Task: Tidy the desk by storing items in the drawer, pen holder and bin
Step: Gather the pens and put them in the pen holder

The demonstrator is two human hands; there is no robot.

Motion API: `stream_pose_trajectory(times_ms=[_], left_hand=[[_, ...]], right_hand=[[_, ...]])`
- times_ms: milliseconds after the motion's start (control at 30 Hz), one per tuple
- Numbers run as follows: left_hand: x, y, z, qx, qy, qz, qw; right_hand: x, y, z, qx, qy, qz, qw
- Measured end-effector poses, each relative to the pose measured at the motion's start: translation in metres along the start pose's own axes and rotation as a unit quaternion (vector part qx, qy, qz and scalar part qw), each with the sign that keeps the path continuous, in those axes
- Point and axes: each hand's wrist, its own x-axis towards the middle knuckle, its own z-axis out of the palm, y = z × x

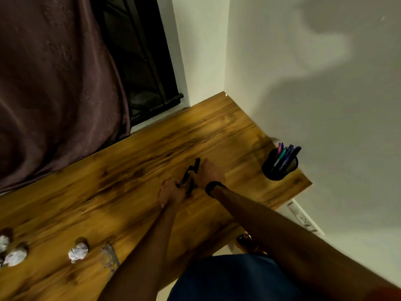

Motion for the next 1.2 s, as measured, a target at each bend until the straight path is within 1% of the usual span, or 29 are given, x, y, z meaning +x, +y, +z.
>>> stream_pose_trajectory(times_ms=[67, 167, 200, 300, 333, 400, 467, 533, 600, 667, 733, 833, 900, 933, 1067, 1133, 1200], left_hand=[[0.003, -0.003, -0.004, 0.005, -0.014, 0.0, 1.0], [0.012, -0.01, -0.009, -0.013, -0.021, -0.008, 1.0], [0.015, -0.01, -0.01, -0.024, -0.023, -0.008, 0.999], [0.023, -0.004, -0.009, -0.092, -0.047, -0.009, 0.995], [0.022, 0.002, -0.006, -0.132, -0.062, -0.009, 0.989], [0.017, 0.016, 0.0, -0.235, -0.095, -0.021, 0.967], [0.012, 0.031, 0.01, -0.303, -0.128, -0.034, 0.944], [0.007, 0.046, 0.02, -0.337, -0.164, -0.024, 0.927], [0.002, 0.063, 0.032, -0.367, -0.2, 0.004, 0.908], [-0.006, 0.086, 0.04, -0.386, -0.234, 0.042, 0.891], [-0.017, 0.11, 0.046, -0.389, -0.26, 0.079, 0.88], [-0.032, 0.143, 0.055, -0.375, -0.273, 0.137, 0.875], [-0.04, 0.159, 0.059, -0.371, -0.274, 0.175, 0.87], [-0.044, 0.168, 0.06, -0.375, -0.272, 0.189, 0.866], [-0.058, 0.199, 0.063, -0.384, -0.237, 0.228, 0.863], [-0.067, 0.211, 0.064, -0.377, -0.215, 0.251, 0.865], [-0.074, 0.22, 0.066, -0.36, -0.196, 0.278, 0.869]], right_hand=[[0.004, -0.008, 0.005, -0.032, -0.005, 0.002, 0.999], [0.008, -0.012, 0.013, -0.125, -0.03, -0.014, 0.992], [0.008, -0.01, 0.013, -0.126, -0.038, -0.013, 0.991], [0.007, -0.003, 0.011, -0.079, -0.06, -0.001, 0.995], [0.006, 0.001, 0.008, -0.046, -0.066, 0.008, 0.997], [0.005, 0.012, 0.004, 0.067, -0.055, 0.028, 0.996], [-0.001, 0.024, -0.011, 0.178, -0.015, 0.026, 0.984], [-0.011, 0.036, -0.03, 0.232, 0.039, -0.006, 0.972], [-0.02, 0.052, -0.051, 0.243, 0.11, -0.03, 0.963], [-0.028, 0.073, -0.072, 0.265, 0.175, -0.024, 0.948], [-0.036, 0.092, -0.091, 0.313, 0.222, -0.011, 0.923], [-0.047, 0.121, -0.126, 0.332, 0.313, -0.013, 0.89], [-0.05, 0.135, -0.144, 0.318, 0.373, -0.029, 0.871], [-0.048, 0.142, -0.151, 0.307, 0.389, -0.025, 0.868], [-0.037, 0.166, -0.159, 0.276, 0.388, -0.002, 0.88], [-0.033, 0.178, -0.154, 0.238, 0.363, 0.003, 0.901], [-0.029, 0.189, -0.148, 0.188, 0.317, 0.015, 0.929]])
